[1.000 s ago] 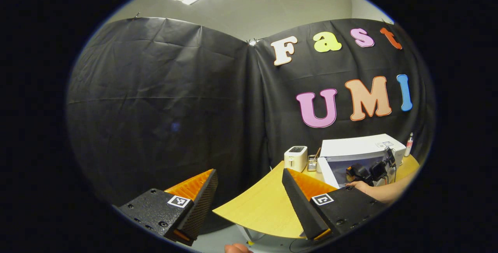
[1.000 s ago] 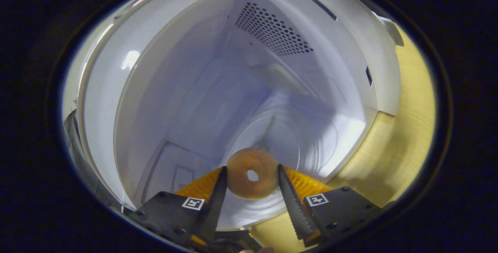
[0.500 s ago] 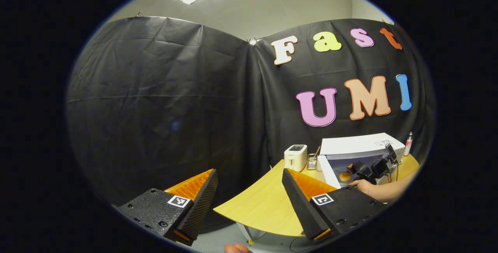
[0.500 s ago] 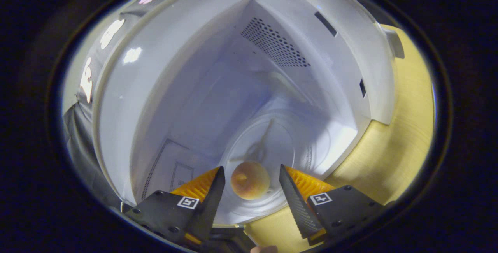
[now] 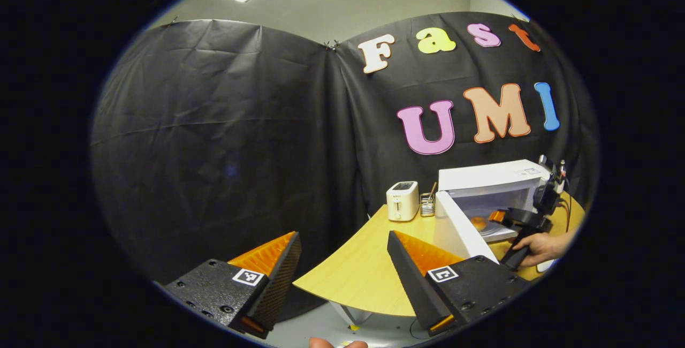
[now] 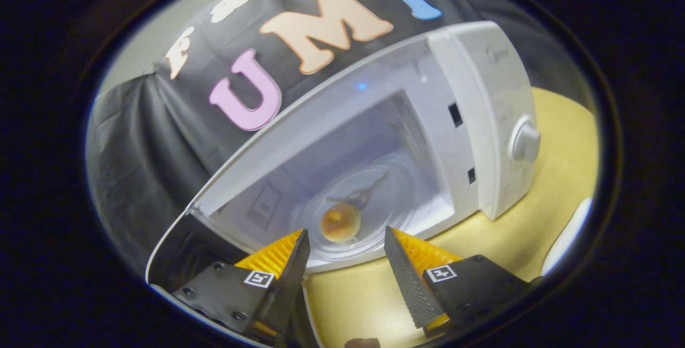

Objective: Open the microwave oven with the left hand, put the food in, and close the microwave oven.

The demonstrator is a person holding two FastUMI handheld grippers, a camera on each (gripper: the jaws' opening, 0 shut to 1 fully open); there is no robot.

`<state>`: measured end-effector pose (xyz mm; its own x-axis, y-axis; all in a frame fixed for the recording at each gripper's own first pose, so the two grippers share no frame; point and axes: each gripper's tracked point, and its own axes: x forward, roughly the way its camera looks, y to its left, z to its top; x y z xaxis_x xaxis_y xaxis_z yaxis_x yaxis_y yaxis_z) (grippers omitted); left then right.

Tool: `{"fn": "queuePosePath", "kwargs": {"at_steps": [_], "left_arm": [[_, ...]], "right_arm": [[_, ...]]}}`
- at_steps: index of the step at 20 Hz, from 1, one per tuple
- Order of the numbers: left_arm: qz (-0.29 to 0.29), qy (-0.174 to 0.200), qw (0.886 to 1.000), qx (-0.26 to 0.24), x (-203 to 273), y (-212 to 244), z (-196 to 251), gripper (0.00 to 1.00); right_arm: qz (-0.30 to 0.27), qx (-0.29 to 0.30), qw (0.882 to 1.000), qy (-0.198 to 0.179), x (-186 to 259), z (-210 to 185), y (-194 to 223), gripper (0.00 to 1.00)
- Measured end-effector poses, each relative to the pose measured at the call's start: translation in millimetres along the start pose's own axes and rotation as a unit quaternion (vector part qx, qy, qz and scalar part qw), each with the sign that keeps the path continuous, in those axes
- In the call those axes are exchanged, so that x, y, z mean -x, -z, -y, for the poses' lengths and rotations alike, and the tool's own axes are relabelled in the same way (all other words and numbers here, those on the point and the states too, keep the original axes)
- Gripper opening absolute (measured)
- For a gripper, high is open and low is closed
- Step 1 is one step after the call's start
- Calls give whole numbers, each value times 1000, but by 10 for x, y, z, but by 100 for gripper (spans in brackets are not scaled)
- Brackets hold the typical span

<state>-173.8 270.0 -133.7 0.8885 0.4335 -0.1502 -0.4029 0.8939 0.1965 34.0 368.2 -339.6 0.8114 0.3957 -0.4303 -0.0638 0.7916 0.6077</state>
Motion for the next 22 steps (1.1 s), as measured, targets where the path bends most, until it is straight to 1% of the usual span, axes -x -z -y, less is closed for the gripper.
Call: {"fn": "queuePosePath", "kwargs": {"at_steps": [1,2,3,5,7,8,9,11,12,13,14,15,16,17,18,19,20,21,22], "left_arm": [[-6,2,1000,-3,-36,68,10,90],[-17,10,1000,-5,-71,158,37,90],[-28,13,999,-6,-90,252,51,82],[-47,27,998,6,-150,404,105,78],[-71,48,996,21,-199,581,198,76],[-88,57,994,24,-218,697,238,69],[-103,56,993,25,-249,814,226,50],[-116,67,990,36,-323,958,273,14],[-130,70,988,42,-303,1044,325,4],[-137,84,986,49,-320,1114,407,0],[-139,100,984,47,-318,1158,502,0],[-136,110,984,35,-338,1188,563,0],[-136,123,983,21,-353,1231,651,0],[-137,139,981,10,-346,1274,741,0],[-136,156,978,3,-350,1319,864,0],[-140,166,976,-2,-353,1364,948,0],[-146,179,973,-8,-353,1425,1048,0],[-150,186,971,-15,-336,1464,1129,0],[-149,193,970,-20,-333,1464,1208,0]], "right_arm": [[9,25,1000,-10,109,7,-101,77],[24,50,998,-18,204,12,-262,77],[44,78,996,-22,310,26,-457,77],[83,136,987,-29,476,-16,-869,77],[116,176,977,-31,594,-35,-1306,77],[129,190,973,-25,657,-21,-1495,77],[140,202,969,-18,737,-3,-1664,77],[168,226,960,-11,909,-17,-2017,92],[184,237,954,-9,995,-47,-2183,90],[195,249,949,-4,1082,-41,-2321,92],[203,257,945,3,1154,-28,-2441,92],[209,262,942,10,1236,-4,-2545,87],[214,264,940,15,1313,-7,-2647,92],[210,267,940,18,1380,-11,-2697,87],[203,273,940,13,1417,-37,-2727,87],[196,281,939,16,1460,-32,-2756,92],[200,289,936,19,1540,-18,-2824,89],[209,295,932,24,1642,8,-2912,94],[218,298,929,28,1700,27,-3001,96]]}}
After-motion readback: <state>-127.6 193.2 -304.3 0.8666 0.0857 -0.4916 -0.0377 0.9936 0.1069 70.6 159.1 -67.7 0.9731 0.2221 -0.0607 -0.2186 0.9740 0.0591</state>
